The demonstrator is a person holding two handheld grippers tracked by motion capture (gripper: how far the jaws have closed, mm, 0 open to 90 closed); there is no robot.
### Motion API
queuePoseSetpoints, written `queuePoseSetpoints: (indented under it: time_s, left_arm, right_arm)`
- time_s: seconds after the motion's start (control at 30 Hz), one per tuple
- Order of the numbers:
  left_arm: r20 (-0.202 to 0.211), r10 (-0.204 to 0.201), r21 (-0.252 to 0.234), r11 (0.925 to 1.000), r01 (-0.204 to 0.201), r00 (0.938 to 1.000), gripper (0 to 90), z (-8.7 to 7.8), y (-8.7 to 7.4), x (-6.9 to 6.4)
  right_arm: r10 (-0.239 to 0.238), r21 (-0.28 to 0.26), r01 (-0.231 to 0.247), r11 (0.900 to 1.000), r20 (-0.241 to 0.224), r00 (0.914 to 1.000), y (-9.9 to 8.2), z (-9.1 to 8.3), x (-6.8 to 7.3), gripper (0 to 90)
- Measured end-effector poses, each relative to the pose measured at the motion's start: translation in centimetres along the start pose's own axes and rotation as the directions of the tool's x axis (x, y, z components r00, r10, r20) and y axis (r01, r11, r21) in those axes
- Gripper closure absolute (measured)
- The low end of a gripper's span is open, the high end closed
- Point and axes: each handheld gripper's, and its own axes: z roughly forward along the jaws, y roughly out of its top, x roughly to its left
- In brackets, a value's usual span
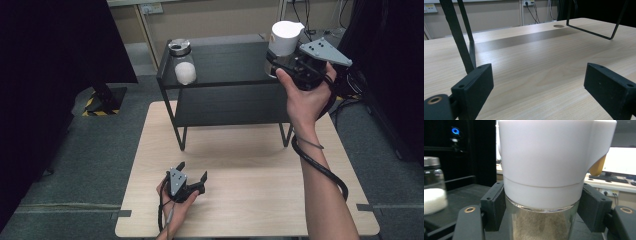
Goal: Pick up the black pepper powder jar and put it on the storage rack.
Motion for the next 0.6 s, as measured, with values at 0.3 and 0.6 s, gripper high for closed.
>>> queuePoseSetpoints:
  time_s: [0.3,0.6]
  left_arm:
    - [0.000,0.001,0.002,1.0000,-0.001,1.0000,8.5,0.0,0.0,0.0]
    - [0.001,0.001,0.004,1.0000,-0.001,1.0000,8.4,0.0,0.1,0.0]
  right_arm:
    - [0.006,0.039,-0.008,0.9992,0.049,0.9988,0.5,1.8,-0.4,30.7]
    - [0.013,0.051,-0.016,0.9986,0.058,0.9982,0.0,2.4,-0.4,30.7]
